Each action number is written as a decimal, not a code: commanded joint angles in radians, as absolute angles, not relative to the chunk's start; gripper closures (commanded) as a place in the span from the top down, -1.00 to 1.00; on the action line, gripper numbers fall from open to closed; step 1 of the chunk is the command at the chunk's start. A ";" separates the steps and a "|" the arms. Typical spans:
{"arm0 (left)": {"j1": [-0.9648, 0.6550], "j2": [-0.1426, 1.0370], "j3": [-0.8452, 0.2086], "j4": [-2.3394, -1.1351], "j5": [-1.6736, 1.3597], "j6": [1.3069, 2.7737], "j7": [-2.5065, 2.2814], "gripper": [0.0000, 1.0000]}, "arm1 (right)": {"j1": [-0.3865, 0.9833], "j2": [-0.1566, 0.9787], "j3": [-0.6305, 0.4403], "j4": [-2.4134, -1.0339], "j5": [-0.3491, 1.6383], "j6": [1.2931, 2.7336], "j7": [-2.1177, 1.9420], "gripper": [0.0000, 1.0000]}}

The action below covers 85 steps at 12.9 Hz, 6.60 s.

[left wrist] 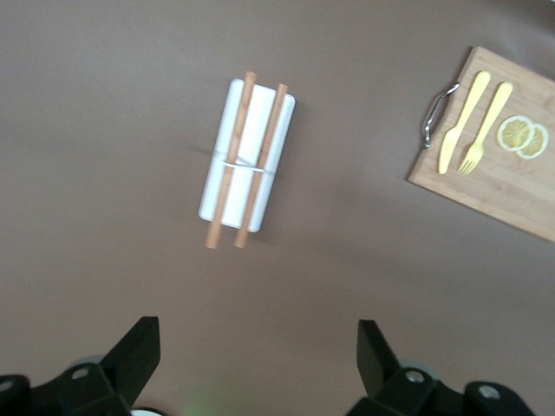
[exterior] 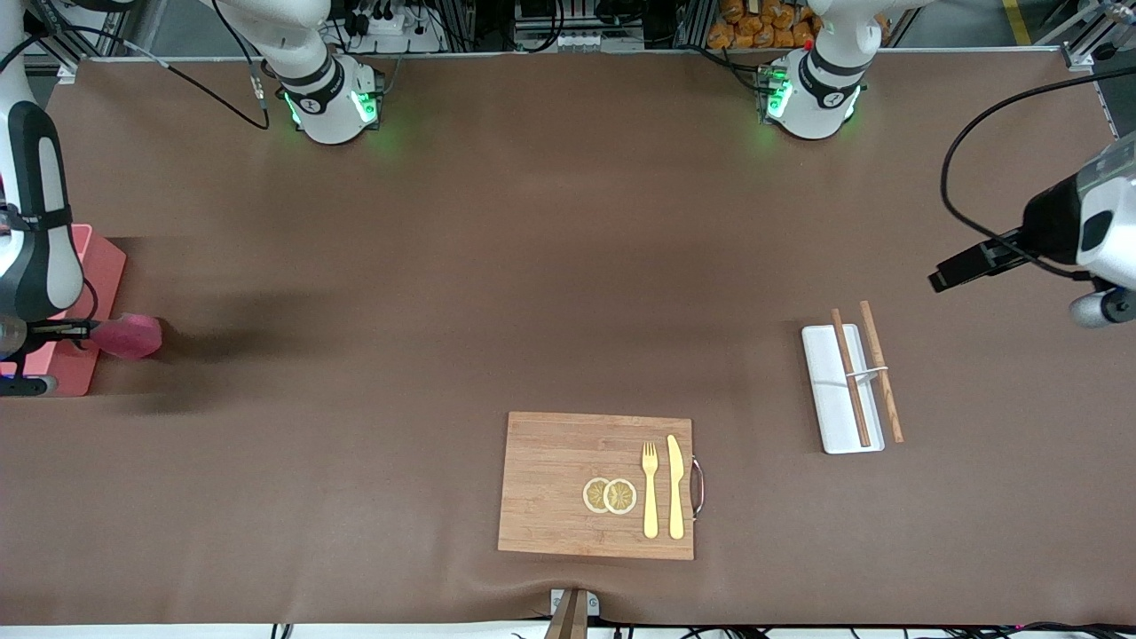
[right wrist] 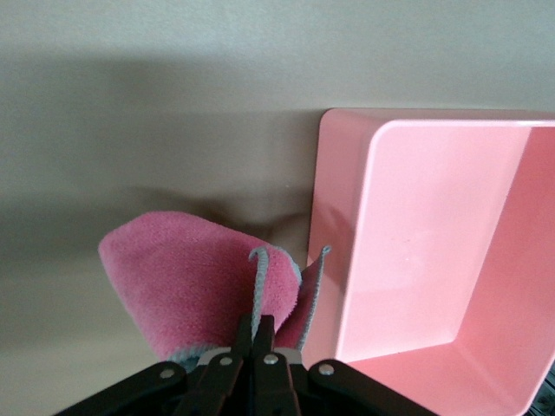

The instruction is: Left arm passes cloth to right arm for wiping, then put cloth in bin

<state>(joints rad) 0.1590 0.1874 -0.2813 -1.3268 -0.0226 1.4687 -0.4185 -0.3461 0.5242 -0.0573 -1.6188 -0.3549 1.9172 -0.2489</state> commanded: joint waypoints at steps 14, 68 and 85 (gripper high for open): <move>0.041 0.003 -0.083 -1.522 0.006 1.516 -0.209 1.00 | 0.041 0.634 -0.015 -1.623 0.055 2.010 0.093 -1.00; 0.049 0.014 -0.092 -1.517 0.008 1.483 -0.199 1.00 | -0.081 0.134 -0.015 -1.463 -0.014 1.450 -0.167 1.00; 0.052 0.021 -0.100 -1.516 0.008 1.488 -0.199 1.00 | -0.058 -0.029 -0.032 -1.456 0.035 1.348 -0.101 1.00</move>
